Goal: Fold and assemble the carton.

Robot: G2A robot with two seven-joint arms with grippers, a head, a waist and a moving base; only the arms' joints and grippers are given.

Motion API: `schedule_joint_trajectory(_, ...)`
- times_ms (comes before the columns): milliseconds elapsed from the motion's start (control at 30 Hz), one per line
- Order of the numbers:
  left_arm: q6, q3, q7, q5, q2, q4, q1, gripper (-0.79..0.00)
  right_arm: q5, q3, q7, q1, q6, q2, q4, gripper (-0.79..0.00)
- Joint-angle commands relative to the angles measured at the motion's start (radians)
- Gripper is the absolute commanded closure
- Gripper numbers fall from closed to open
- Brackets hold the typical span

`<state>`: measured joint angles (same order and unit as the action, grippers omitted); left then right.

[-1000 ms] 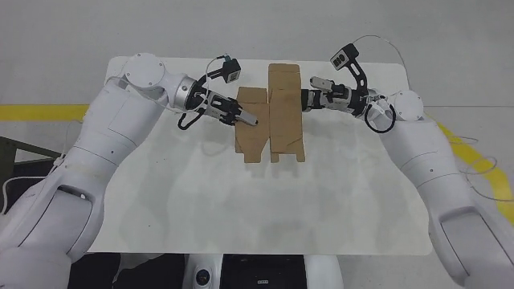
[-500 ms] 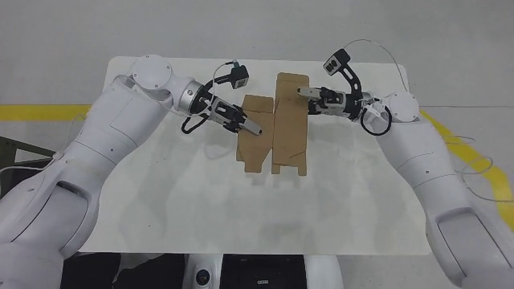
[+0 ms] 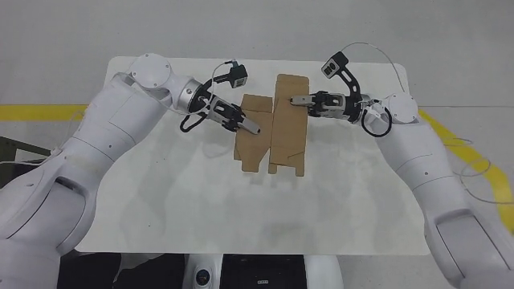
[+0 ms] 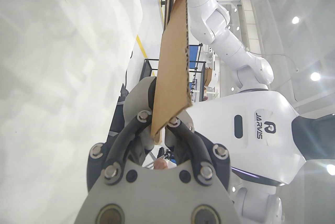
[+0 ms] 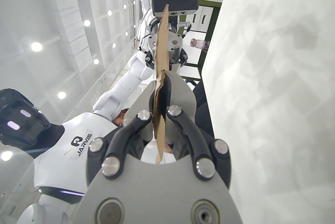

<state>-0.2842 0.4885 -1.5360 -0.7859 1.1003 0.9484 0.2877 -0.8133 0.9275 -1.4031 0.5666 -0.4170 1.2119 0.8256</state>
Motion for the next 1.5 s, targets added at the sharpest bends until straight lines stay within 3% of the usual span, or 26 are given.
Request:
schedule_joint_trajectory(0,0.0,0.006,0.0,-0.014,0.001,-0.017,0.0,-0.785,-0.005,0.006,-0.001,0.003,0.0,0.0,0.002,0.0)
schedule_joint_trajectory(267,0.022,0.073,0.054,-0.124,0.016,-0.106,0.001,-0.785,0.001,0.035,0.051,-0.001,-0.051,0.004,-0.032,0.0)
schedule_joint_trajectory(433,0.05,0.114,0.167,-0.156,0.024,-0.137,0.008,-0.785,0.078,0.042,0.19,-0.014,-0.045,0.006,-0.038,0.0)
schedule_joint_trajectory(600,0.071,0.14,0.274,-0.153,0.031,-0.145,0.028,-0.785,0.111,0.064,0.318,0.022,-0.008,0.001,0.047,0.0)
schedule_joint_trajectory(1000,0.089,0.185,0.417,-0.119,0.042,-0.111,0.098,-0.785,0.222,0.135,0.567,0.109,0.059,-0.017,0.202,0.0)
schedule_joint_trajectory(1467,0.142,0.269,0.466,-0.093,0.032,-0.033,0.164,-0.785,0.235,0.164,0.627,0.139,0.075,-0.012,0.227,0.0)
